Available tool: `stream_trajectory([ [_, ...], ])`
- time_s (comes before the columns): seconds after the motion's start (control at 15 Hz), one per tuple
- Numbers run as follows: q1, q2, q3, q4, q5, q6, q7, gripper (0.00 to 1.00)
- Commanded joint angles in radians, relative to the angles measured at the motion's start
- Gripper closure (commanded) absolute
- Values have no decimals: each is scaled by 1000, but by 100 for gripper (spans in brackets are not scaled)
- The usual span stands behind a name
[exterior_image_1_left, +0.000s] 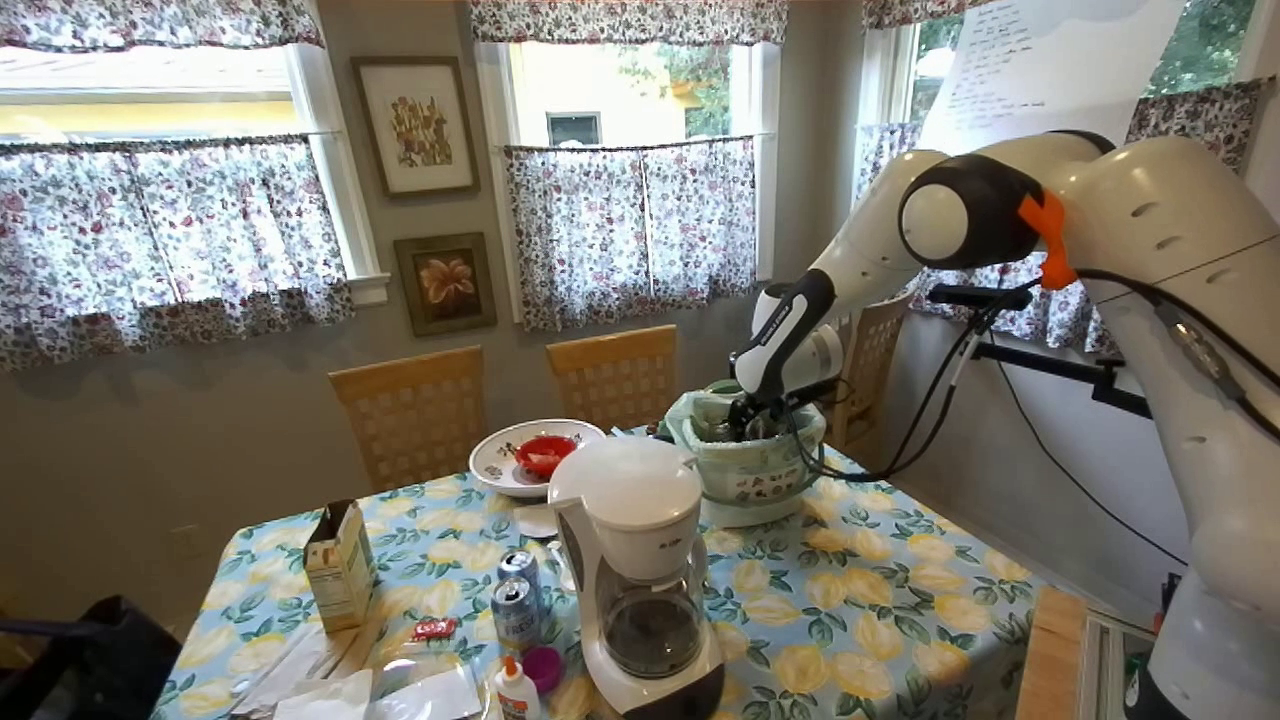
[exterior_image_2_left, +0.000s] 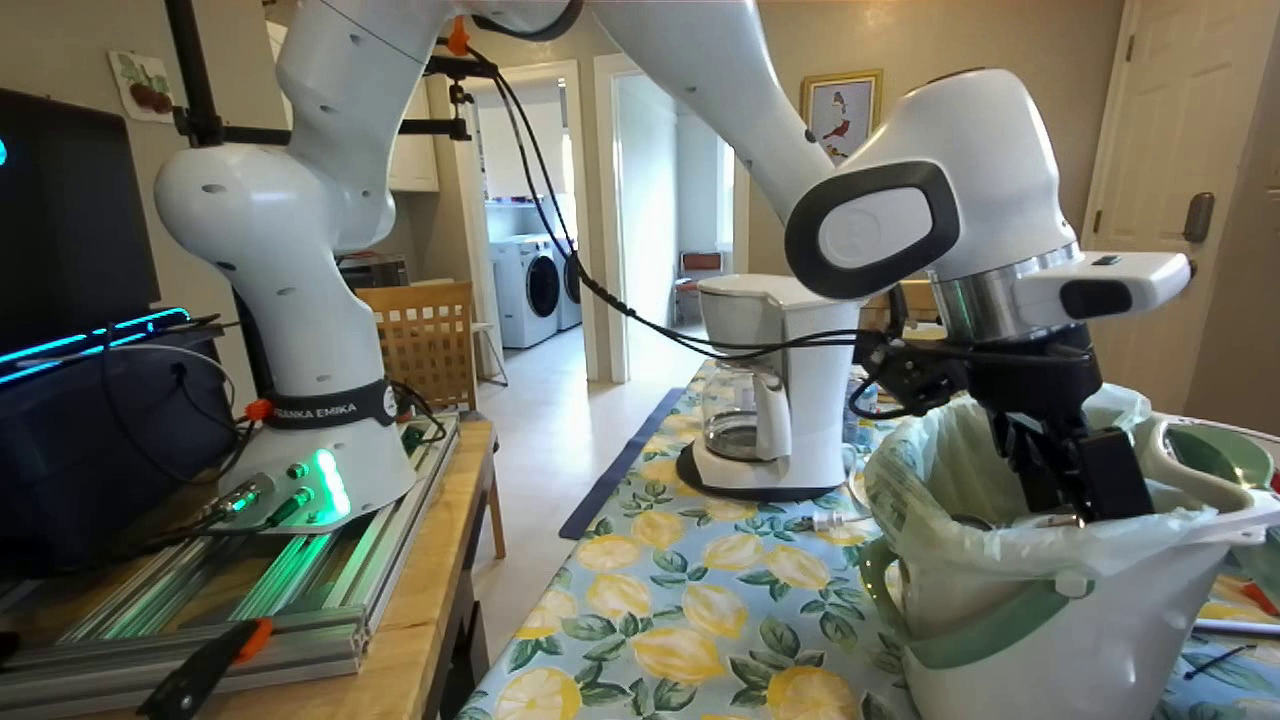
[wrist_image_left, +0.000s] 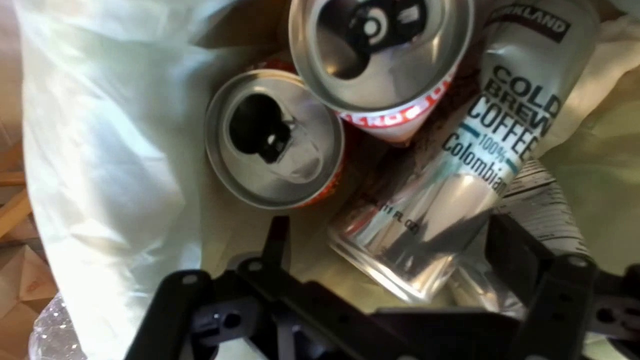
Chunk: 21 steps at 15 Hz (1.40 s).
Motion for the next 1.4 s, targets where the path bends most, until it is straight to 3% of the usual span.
stream_trajectory([
  [0.0,20,39,-16,12,-32,66,34,26],
  [0.13,20,45,-10,11,-26,70,32,31],
  [0.4,14,13,9,-3,-10,44,29,58],
  [0.6,5,-38,31,-28,4,11,25,65],
  [1.33,23,-308,16,-104,13,-172,111,66],
])
